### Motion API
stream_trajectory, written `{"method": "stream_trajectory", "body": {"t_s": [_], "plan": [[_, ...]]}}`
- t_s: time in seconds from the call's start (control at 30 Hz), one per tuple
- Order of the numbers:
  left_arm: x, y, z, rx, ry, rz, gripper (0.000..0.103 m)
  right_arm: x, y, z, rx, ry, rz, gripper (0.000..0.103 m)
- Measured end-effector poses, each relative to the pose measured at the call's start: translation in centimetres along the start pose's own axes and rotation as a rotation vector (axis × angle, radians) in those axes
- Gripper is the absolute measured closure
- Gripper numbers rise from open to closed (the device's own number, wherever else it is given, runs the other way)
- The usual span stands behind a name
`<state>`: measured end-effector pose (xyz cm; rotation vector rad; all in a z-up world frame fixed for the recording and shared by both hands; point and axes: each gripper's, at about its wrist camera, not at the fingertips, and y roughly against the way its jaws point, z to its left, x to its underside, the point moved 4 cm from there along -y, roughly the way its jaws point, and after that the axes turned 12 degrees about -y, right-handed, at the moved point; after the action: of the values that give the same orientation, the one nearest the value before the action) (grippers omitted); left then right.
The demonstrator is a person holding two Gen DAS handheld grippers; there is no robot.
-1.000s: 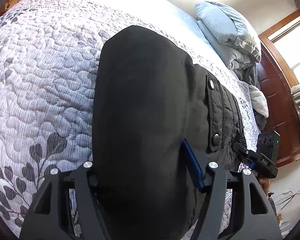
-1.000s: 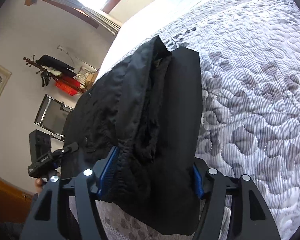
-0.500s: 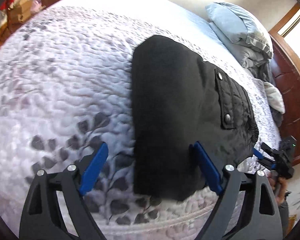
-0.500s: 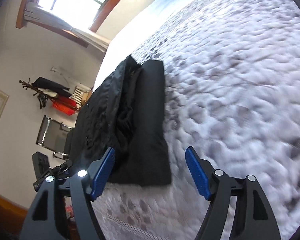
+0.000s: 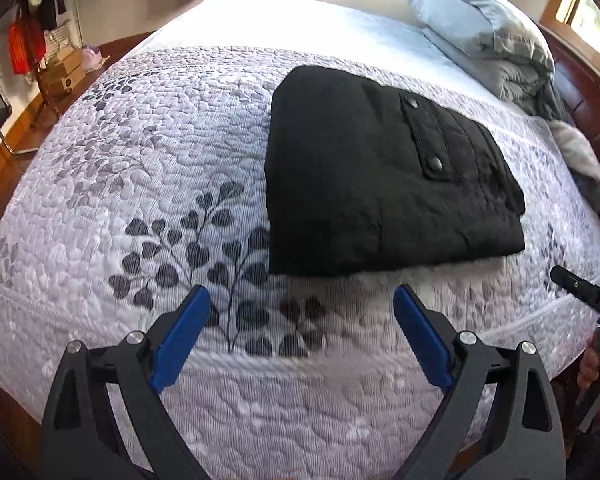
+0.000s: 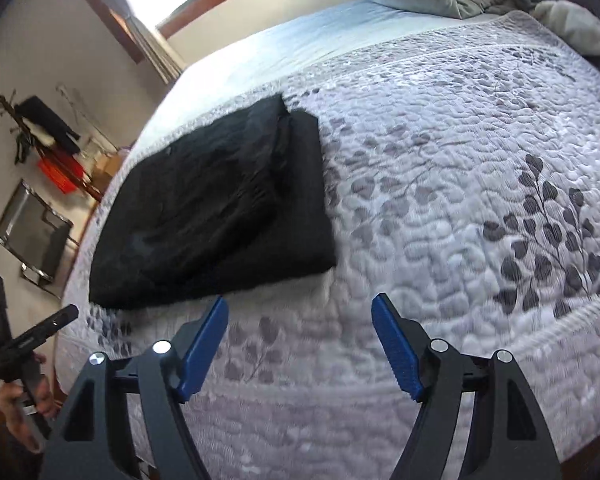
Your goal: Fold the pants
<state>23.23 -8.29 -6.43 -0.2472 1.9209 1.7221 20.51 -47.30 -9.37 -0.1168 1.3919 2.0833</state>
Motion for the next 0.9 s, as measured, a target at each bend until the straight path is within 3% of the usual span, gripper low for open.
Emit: {"method": "stream_trajectory", "body": {"t_s": [0.37, 0.6, 0.9], "plan": [[1.9, 2.8, -1.2, -0.016, 0.007, -0.015, 0.006, 5.2, 0.6, 4.4, 0.071, 0.079, 0.031, 0.024], [1.5, 5.0, -1.7, -0.005, 0.025, -0.055, 0.005, 5.7, 2.3, 6.7, 0.056, 0.110, 0.015, 0.019], [1.0, 6.7, -2.0, -0.061, 0.009, -0.072, 0.005, 5.1, 4.3, 7.7, 0.085, 0.104, 0.001, 0.018]]}}
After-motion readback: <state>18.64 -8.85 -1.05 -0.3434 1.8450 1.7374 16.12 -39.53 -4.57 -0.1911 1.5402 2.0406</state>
